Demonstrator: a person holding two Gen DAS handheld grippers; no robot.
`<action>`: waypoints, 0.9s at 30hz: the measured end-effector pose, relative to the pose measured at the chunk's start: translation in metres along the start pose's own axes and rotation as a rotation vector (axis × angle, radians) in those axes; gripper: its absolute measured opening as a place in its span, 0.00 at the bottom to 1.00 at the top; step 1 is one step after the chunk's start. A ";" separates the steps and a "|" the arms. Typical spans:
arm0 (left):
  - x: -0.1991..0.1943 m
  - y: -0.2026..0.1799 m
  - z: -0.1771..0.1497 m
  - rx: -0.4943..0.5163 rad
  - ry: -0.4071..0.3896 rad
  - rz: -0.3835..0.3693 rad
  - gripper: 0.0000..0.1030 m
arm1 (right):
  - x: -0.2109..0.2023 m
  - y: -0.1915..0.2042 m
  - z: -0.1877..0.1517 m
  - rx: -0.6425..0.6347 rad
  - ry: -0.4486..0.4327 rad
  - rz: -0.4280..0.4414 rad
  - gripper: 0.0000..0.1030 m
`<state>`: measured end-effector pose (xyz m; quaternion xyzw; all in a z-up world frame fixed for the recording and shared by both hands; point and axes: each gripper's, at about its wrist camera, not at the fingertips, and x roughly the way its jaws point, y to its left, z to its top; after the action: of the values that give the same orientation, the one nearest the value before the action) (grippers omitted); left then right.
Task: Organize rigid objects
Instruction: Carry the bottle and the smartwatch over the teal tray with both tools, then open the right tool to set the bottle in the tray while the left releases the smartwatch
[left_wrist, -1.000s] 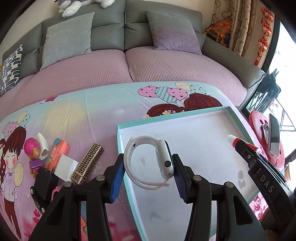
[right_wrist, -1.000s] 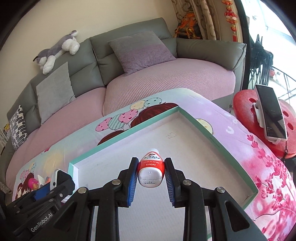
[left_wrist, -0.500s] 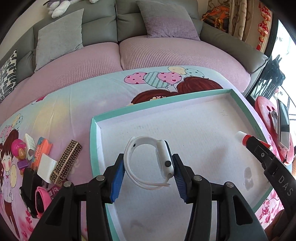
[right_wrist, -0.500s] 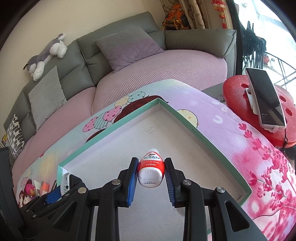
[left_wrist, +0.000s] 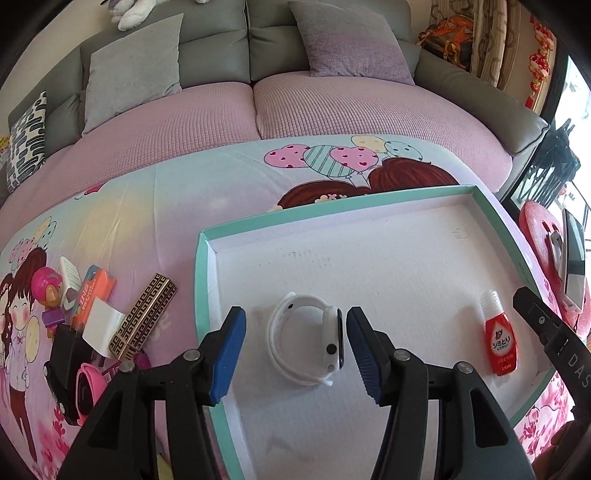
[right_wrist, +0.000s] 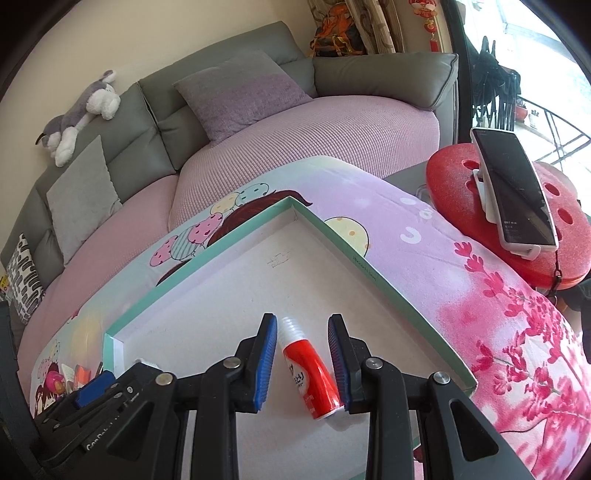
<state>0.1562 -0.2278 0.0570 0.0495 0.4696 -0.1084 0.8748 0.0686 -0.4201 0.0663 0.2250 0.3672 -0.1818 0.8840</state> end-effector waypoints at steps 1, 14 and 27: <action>-0.001 0.002 0.000 -0.010 -0.005 -0.001 0.59 | 0.000 0.001 0.000 -0.005 0.000 -0.006 0.30; -0.013 0.042 -0.002 -0.161 -0.054 0.069 0.89 | 0.006 0.005 0.000 -0.045 0.026 -0.030 0.66; -0.015 0.070 -0.015 -0.261 -0.055 0.105 0.91 | 0.011 0.021 -0.004 -0.142 0.040 -0.041 0.99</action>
<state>0.1524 -0.1545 0.0597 -0.0431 0.4526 -0.0021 0.8907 0.0838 -0.4027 0.0613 0.1576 0.4016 -0.1689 0.8862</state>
